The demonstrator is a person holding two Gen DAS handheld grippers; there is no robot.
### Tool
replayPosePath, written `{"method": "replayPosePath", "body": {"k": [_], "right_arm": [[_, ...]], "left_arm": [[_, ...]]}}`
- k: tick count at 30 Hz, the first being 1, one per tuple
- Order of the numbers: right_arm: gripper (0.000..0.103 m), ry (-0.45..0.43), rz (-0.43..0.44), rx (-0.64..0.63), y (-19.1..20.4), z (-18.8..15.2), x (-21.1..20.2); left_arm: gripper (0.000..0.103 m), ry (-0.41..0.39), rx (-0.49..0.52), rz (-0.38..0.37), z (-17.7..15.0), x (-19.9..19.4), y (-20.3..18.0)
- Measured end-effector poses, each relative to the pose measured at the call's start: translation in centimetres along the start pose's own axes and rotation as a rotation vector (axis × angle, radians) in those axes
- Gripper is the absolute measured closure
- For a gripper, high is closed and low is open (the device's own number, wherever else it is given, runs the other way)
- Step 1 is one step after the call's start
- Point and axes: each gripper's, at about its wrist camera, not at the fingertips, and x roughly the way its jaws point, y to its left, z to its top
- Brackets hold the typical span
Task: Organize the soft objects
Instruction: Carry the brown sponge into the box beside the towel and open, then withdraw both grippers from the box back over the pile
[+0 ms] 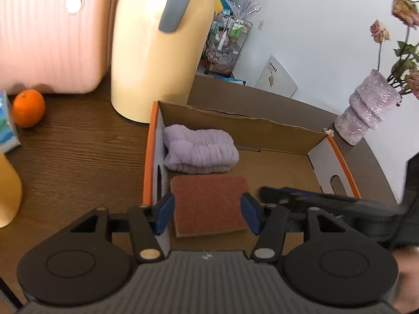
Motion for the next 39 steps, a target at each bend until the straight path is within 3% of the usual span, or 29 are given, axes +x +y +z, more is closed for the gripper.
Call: {"method": "replayPosePath", "body": {"k": [4,6,11,15,18,21,25,30,35,39], "right_arm": [[0.056,-0.079,-0.026,-0.028,-0.9,-0.7,-6.6],[0.043,-0.139,-0.056,-0.066,-1.5,-2.4,-10.6],[0.042,-0.235,-0.176,-0.099,-3.9,-7.6,-18.6],[0.042,-0.276,-0.166,-0.058,-5.0,-11.2,-23.1],[0.038,-0.317,-0.152,-0.078,-4.3,-14.4,-25.8],[0.028,-0.358,-0.147,-0.127,-3.1,-17.6,-27.6],[0.026,-0.413,-0.114,-0.162,-1.4,-22.9,-29.3],[0.022,-0.425,-0.089,-0.167,0.3,-29.6,-29.8],[0.02,-0.436,-0.139,-0.16,1.4,-36.2,-29.8],[0.018,-0.427,-0.154,-0.117,1.2,-39.4,-29.4]], "left_arm": [[0.034,-0.054,0.042,0.011,-1.7,-3.9,-0.8],[0.032,-0.084,0.079,0.029,-3.6,-6.4,-0.9],[0.028,-0.15,0.189,0.072,-8.9,-11.5,-1.2],[0.02,-0.164,0.196,0.032,-12.3,-14.6,-1.1],[0.019,-0.242,0.179,0.024,-14.7,-17.5,-0.8],[0.016,-0.303,0.182,0.024,-17.2,-20.0,-0.7],[0.012,-0.38,0.232,0.045,-21.7,-22.7,-0.8],[0.006,-0.472,0.275,0.007,-28.3,-25.7,-0.9],[0.006,-0.459,0.214,0.121,-34.5,-25.2,-0.4],[0.006,-0.398,0.25,0.127,-37.2,-24.1,-0.7]]}}
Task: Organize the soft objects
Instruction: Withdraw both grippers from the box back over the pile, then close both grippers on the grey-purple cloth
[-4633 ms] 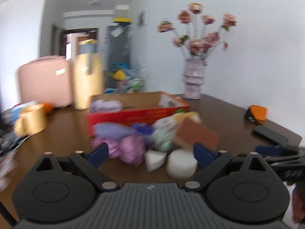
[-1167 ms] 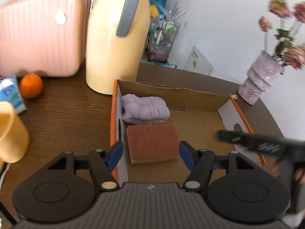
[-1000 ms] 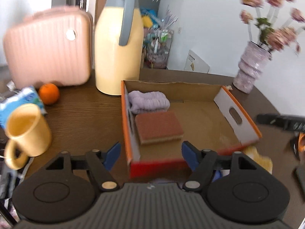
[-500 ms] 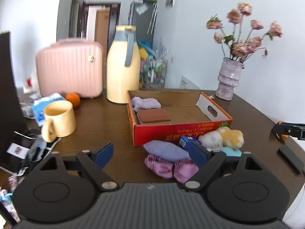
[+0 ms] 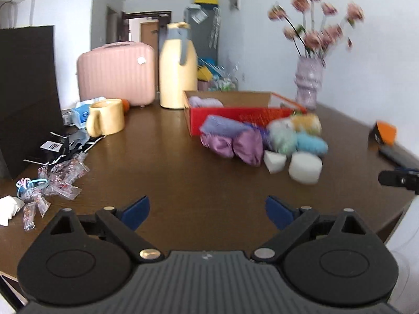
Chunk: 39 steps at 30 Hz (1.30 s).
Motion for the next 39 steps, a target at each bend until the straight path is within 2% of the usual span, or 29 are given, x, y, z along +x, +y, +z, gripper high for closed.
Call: {"method": "replayPosePath", "body": {"k": [2,5,7,10,13,17,20,23,26,28,29,30,31,33,36,39], "right_arm": [[0.019,0.023,0.009,-0.005,0.2,-0.4,0.4],[0.019,0.021,0.0,-0.019,0.7,-0.4,1.0],[0.02,0.03,0.024,-0.026,1.4,-0.4,1.7],[0.03,0.06,0.046,-0.04,2.0,-0.1,3.4],[0.037,0.078,0.082,-0.007,2.3,0.9,5.7],[0.047,0.09,0.127,0.024,3.3,2.9,9.6],[0.051,0.088,0.16,0.03,4.5,4.6,13.0],[0.053,0.085,0.19,0.045,5.6,6.0,16.2],[0.056,0.098,0.185,0.07,6.3,7.1,19.3],[0.06,0.131,0.179,0.095,6.5,7.4,21.4],[0.068,0.151,0.175,0.106,6.5,7.4,22.3],[0.073,0.167,0.183,0.127,6.4,7.2,23.0],[0.074,0.165,0.188,0.138,6.5,7.1,23.2],[0.088,0.154,0.203,0.131,6.6,7.0,23.0],[0.094,0.166,0.255,0.103,7.1,7.1,21.8],[0.095,0.165,0.31,0.032,8.3,6.7,19.3]], "left_arm": [[0.006,0.008,0.025,-0.005,-0.1,0.5,-0.3],[0.006,0.008,0.008,-0.024,0.2,1.5,-0.3],[0.006,0.018,-0.003,-0.033,0.3,2.4,-0.3],[0.007,0.047,-0.021,-0.06,0.3,4.0,-0.1],[0.012,0.059,-0.045,-0.096,1.5,6.2,0.6],[0.019,0.07,-0.05,-0.141,4.2,10.6,1.6],[0.024,0.112,-0.057,-0.189,6.5,14.9,2.5],[0.029,0.146,-0.117,-0.253,8.4,18.7,4.2],[0.043,0.178,-0.178,-0.308,9.3,21.9,5.6],[0.071,0.207,-0.217,-0.357,9.2,23.6,6.3],[0.076,0.228,-0.245,-0.39,9.0,24.4,6.6],[0.081,0.238,-0.267,-0.41,8.7,24.7,6.9],[0.083,0.236,-0.275,-0.416,8.6,24.7,7.0],[0.083,0.221,-0.279,-0.398,8.3,23.8,7.2],[0.083,0.234,-0.345,-0.382,7.6,21.8,8.2],[0.073,0.219,-0.383,-0.353,6.4,18.5,8.5]]}}
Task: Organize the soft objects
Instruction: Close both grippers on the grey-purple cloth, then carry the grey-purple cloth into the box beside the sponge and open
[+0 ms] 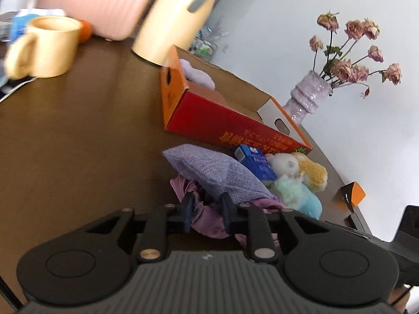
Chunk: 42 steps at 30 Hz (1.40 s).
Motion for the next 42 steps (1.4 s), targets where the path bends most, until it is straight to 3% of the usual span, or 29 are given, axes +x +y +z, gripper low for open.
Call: {"method": "replayPosePath", "body": {"k": [4,6,10,12,14,17,18,20,22,24,26,28,30,32,34,36,37,40,41,42], "right_arm": [[0.095,0.06,0.046,-0.085,1.7,-2.7,-3.3],[0.095,0.082,0.073,-0.093,1.5,-4.0,-5.0],[0.095,0.095,0.077,-0.107,0.8,-6.2,-8.8],[0.085,0.073,0.06,-0.086,0.4,-6.8,-10.7],[0.083,0.055,0.046,-0.066,-0.1,-7.0,-12.0],[0.077,-0.009,0.04,-0.008,-1.1,-6.7,-13.5],[0.07,-0.032,0.04,0.019,-1.5,-6.6,-13.9],[0.061,-0.063,0.034,0.086,-2.6,-6.0,-13.6],[0.06,-0.062,0.013,0.125,-3.5,-5.4,-12.3],[0.06,-0.038,0.006,0.165,-4.3,-4.7,-10.4],[0.061,0.022,-0.001,0.203,-4.7,-4.4,-8.2],[0.061,0.059,0.012,0.242,-4.9,-4.5,-6.6],[0.061,0.088,0.017,0.269,-4.8,-4.7,-5.5],[0.061,0.088,0.031,0.289,-4.8,-5.0,-4.7],[0.068,0.082,0.049,0.302,-5.1,-5.1,-4.2],[0.087,0.09,0.032,0.297,-5.3,-5.2,-3.8],[0.089,0.094,0.021,0.283,-5.2,-5.2,-3.6],[0.09,0.078,-0.034,0.195,-4.2,-5.0,-3.0],[0.086,0.067,-0.082,0.138,-3.4,-4.8,-3.0],[0.075,0.062,-0.124,0.088,-2.7,-4.8,-2.9]], "left_arm": [[0.034,-0.019,-0.058,0.014,-3.4,-3.4,-0.2],[0.033,-0.027,-0.071,0.038,-5.4,-4.9,-0.6],[0.021,-0.039,-0.014,0.028,-8.5,-7.1,-2.6],[0.018,-0.063,0.004,-0.004,-9.0,-8.2,-3.4],[0.018,-0.086,-0.002,-0.018,-8.9,-8.9,-4.3],[0.017,-0.078,-0.021,-0.041,-8.6,-8.9,-5.2],[0.017,-0.072,-0.023,-0.042,-8.6,-8.7,-5.5],[0.017,-0.057,-0.044,-0.044,-8.7,-8.2,-5.6],[0.017,-0.045,-0.1,-0.047,-8.7,-7.5,-5.3],[0.021,-0.033,-0.139,-0.046,-8.6,-6.7,-4.9],[0.038,-0.032,-0.161,-0.036,-8.3,-6.2,-4.5],[0.067,-0.027,-0.172,-0.043,-8.0,-5.8,-4.2],[0.079,-0.02,-0.169,-0.052,-7.9,-5.4,-4.0],[0.084,-0.019,-0.153,-0.063,-7.8,-5.2,-3.6],[0.089,-0.022,-0.15,-0.068,-7.7,-5.1,-3.4],[0.09,-0.028,-0.14,-0.072,-7.5,-4.9,-3.3],[0.09,-0.032,-0.133,-0.076,-7.4,-4.9,-3.3],[0.09,-0.026,-0.115,-0.065,-7.0,-4.4,-3.5],[0.09,-0.014,-0.107,-0.047,-6.9,-4.0,-3.4],[0.088,-0.005,-0.099,-0.022,-6.9,-3.7,-3.3]]}}
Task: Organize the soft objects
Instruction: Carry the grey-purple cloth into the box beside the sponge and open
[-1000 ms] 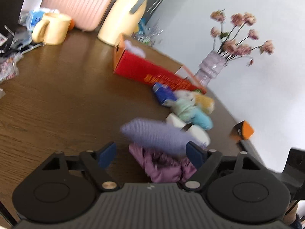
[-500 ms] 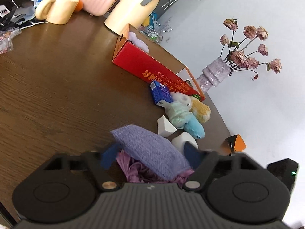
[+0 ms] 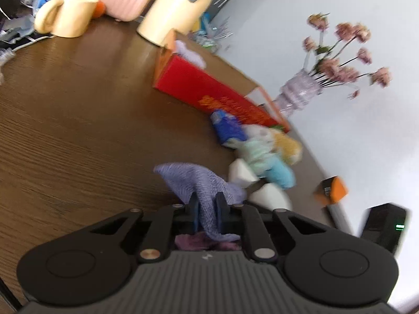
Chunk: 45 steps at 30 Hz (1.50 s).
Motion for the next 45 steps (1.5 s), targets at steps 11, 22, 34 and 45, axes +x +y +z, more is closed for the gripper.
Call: {"method": "replayPosePath", "body": {"k": [11,22,34,45], "right_arm": [[0.098,-0.037,-0.059,-0.251,3.4,-0.2,1.7],[0.098,-0.198,0.042,-0.216,3.4,9.7,-0.3],[0.098,0.122,-0.061,-0.171,-1.5,24.5,16.8],[0.08,0.196,-0.08,-0.159,-2.0,22.7,20.2]], "left_arm": [[0.092,-0.056,0.073,0.041,0.1,0.5,0.9],[0.093,-0.163,0.18,-0.109,10.2,1.6,-4.0],[0.092,0.062,0.297,0.229,21.2,18.3,-4.7],[0.054,0.099,0.436,0.309,20.1,18.9,-4.0]]}}
